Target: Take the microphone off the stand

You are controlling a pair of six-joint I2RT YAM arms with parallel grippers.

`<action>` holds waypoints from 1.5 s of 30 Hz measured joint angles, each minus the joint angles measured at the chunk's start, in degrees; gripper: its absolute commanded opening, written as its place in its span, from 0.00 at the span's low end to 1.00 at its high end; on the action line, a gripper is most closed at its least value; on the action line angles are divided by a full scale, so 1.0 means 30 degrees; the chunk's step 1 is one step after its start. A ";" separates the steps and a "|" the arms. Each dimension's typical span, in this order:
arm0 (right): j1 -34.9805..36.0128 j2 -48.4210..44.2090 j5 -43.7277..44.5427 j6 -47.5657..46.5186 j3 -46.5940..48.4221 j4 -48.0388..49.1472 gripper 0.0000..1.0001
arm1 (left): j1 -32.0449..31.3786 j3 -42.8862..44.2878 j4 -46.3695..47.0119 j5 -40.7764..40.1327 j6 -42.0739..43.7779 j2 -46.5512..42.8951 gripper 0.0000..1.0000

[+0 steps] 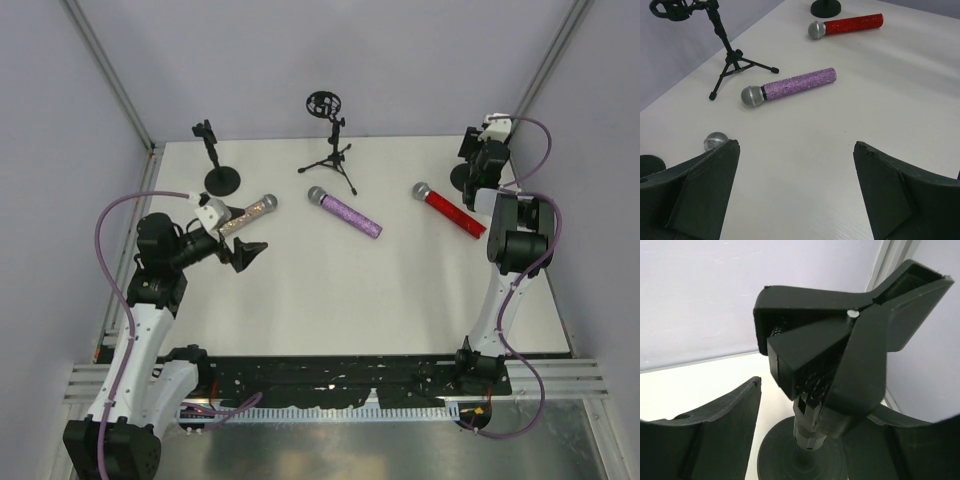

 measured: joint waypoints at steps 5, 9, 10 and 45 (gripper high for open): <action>0.0007 -0.0117 -0.0350 0.0029 -0.0160 -0.0058 0.78 | 0.0044 0.0000 0.0087 0.0168 -0.0255 0.0000 1.00; 0.0000 -0.0554 -0.0510 0.0058 -0.0328 -0.0852 0.94 | 0.0051 -0.0007 0.0117 0.0240 -0.0335 0.0000 1.00; 0.0000 -0.0801 -0.0510 0.0044 -0.0452 -0.1239 0.96 | 0.0051 -0.0007 0.0117 0.0248 -0.0328 0.0000 1.00; -0.0051 -2.6476 -0.4626 -0.3402 -0.8947 -2.1194 0.95 | 0.0073 0.4998 -1.0382 -1.1803 0.1727 -0.2936 1.00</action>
